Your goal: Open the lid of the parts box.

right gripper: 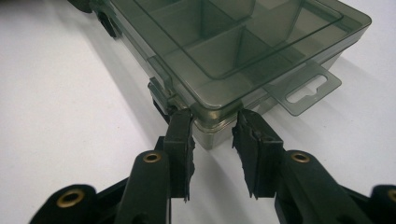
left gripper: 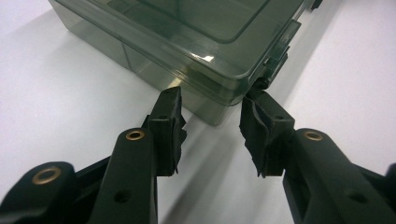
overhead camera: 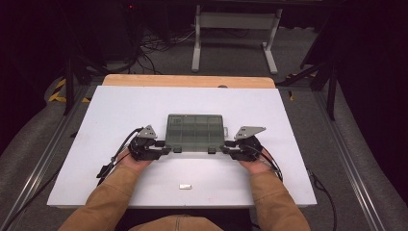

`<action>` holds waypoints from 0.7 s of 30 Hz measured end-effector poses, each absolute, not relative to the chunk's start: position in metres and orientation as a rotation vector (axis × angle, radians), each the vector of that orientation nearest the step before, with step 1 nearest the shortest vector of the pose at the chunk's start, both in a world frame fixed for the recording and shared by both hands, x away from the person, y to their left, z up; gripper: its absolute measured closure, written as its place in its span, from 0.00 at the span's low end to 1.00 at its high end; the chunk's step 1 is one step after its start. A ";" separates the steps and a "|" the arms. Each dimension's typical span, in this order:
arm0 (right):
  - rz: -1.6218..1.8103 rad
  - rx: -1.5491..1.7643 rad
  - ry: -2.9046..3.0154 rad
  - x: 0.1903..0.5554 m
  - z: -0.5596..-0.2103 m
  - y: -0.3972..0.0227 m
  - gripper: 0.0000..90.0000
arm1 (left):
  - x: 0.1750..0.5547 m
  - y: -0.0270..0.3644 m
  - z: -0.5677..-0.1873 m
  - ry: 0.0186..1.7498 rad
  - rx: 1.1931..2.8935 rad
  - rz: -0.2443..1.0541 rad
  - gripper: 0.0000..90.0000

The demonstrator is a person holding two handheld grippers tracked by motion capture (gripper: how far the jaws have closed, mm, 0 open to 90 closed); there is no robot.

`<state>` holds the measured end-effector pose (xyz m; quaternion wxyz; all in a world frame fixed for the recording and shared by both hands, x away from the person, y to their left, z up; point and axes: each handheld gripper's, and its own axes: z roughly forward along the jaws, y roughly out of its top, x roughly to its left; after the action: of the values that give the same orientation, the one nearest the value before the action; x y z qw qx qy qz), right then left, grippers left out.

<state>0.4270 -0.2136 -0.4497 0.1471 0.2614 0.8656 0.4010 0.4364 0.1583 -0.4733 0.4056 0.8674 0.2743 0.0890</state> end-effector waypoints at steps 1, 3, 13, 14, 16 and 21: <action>1.155 0.752 2.491 0.427 -0.450 -0.214 0.74 | 0.436 0.158 -0.473 0.692 2.189 0.224 0.66; 1.165 0.751 2.491 0.427 -0.449 -0.214 0.74 | 0.437 0.158 -0.473 0.694 2.188 0.220 0.66; 1.236 0.749 2.454 0.428 -0.441 -0.219 0.79 | 0.435 0.163 -0.470 0.697 2.211 0.230 0.67; 1.245 0.747 2.451 0.427 -0.440 -0.219 0.81 | 0.434 0.164 -0.469 0.697 2.207 0.231 0.68; 1.247 0.746 2.447 0.427 -0.440 -0.219 0.83 | 0.433 0.167 -0.467 0.699 2.204 0.230 0.68; 1.266 0.732 2.422 0.426 -0.436 -0.218 0.90 | 0.429 0.176 -0.459 0.698 2.156 0.202 0.77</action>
<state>0.4260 -0.2185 -0.4357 0.1557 0.2555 0.8457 0.4420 0.4292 0.1765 -0.4591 0.4197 0.8601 0.2784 0.0807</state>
